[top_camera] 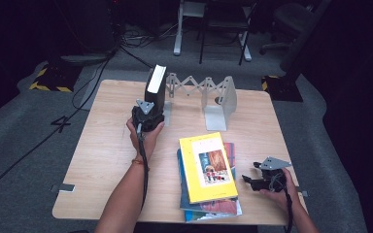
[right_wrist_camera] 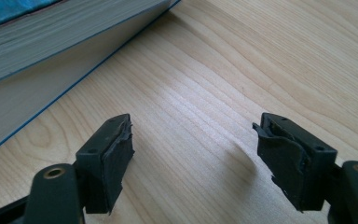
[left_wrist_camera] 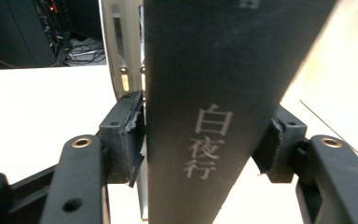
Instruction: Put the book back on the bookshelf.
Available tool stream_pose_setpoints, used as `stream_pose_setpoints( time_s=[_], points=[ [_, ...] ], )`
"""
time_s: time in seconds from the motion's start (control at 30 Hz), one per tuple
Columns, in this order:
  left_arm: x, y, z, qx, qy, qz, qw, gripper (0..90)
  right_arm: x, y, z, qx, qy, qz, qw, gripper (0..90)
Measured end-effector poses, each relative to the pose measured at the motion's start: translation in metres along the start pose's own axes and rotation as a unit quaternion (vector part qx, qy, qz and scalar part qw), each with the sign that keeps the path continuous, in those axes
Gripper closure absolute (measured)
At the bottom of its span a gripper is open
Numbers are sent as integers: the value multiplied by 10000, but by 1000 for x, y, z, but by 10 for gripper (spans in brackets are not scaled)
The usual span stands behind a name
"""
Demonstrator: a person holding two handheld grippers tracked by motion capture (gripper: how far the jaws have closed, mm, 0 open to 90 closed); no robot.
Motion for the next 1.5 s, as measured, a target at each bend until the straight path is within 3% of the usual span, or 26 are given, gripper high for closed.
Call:
stream_pose_setpoints(
  time_s=[0.27, 0.6, 0.83, 0.97, 1.0, 1.07, 1.17, 1.33, 1.37, 1.4, 1.47, 1.5],
  points=[
    [0, -10, 4, -128, 92, 47, 9999, 381, 0, -1, 0, 3, -36, 20, 10000, 271],
    [-3, -27, 13, -474, 207, 249, 9983, 351, 4, -4, 1, -3, -24, -52, 10000, 271],
    [-9, -39, 16, -737, 472, 497, 9949, 336, 9, -7, 1, 31, 3, -169, 9999, 271],
    [-12, -51, 14, -953, 659, 600, 9915, 330, 13, -9, 3, 55, -12, -214, 9998, 271],
    [-14, -57, 13, -1095, 745, 642, 9891, 325, 14, -10, 4, 67, -8, -218, 9997, 271],
    [-15, -60, 12, -1156, 739, 656, 9884, 322, 15, -11, 5, 85, -3, -235, 9997, 271],
    [-20, -71, 11, -1363, 886, 750, 9838, 317, 17, -13, 7, 108, -17, -252, 9996, 271],
    [-33, -90, 9, -1697, 1040, 973, 9752, 310, 24, -18, 11, 211, 6, -338, 9992, 274],
    [-39, -97, 8, -1838, 1140, 1042, 9708, 307, 26, -20, 15, 257, -28, -355, 9990, 277],
    [-42, -101, 7, -1909, 1149, 1090, 9688, 307, 28, -21, 16, 279, -55, -356, 9990, 277],
    [-44, -103, 6, -1947, 1162, 1121, 9675, 306, 30, -23, 19, 326, -106, -388, 9987, 280],
    [-47, -107, 4, -2043, 1239, 1171, 9640, 306, 30, -23, 19, 326, -106, -388, 9987, 280]
  ],
)
Point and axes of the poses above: each handheld gripper's, and its own axes: y roughly forward along the jaws, x roughly out of its top, z roughly to its left, the point moved 7 cm from there along y, roughly forward along the jaws, and after that the axes turned 11 degrees about -z, right-handed, at the moved point
